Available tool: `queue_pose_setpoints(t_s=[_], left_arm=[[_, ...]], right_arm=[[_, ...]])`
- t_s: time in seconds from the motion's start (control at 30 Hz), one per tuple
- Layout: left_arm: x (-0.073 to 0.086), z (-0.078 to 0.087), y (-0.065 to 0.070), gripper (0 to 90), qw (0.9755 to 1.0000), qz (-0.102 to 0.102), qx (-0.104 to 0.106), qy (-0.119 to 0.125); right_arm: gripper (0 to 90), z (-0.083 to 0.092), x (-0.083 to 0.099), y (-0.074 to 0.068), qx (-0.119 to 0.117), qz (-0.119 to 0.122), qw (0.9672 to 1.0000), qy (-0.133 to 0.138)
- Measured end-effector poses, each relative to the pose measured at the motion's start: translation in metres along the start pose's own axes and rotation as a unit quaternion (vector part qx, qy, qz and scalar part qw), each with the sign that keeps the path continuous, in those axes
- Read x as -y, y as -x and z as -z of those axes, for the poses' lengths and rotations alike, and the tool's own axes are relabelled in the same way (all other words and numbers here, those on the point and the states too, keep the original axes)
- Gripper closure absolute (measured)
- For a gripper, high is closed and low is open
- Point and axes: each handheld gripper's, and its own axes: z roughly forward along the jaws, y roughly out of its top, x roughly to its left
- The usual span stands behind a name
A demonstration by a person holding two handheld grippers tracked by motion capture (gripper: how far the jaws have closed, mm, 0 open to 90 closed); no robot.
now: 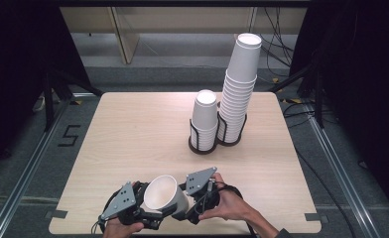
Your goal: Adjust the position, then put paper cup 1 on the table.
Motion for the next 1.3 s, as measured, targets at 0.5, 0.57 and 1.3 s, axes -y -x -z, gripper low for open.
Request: queue_pose_setpoints(t_s=[0.5,0.57,1.3], left_arm=[[-0.002,0.012,-0.031,15.4,0.9826,-0.023,-0.178,-0.046],[-0.001,0.013,-0.034,15.4,0.9792,-0.018,-0.197,-0.046],[-0.009,0.004,-0.070,15.0,0.9672,-0.005,-0.246,-0.064]], right_arm=[[23.1,0.054,0.038,0.018,0.137,-0.066,0.9880,-0.025],[23.4,0.059,0.042,0.018,0.149,-0.078,0.9855,-0.025],[22.7,0.094,0.073,0.020,0.222,-0.140,0.9644,-0.031]])
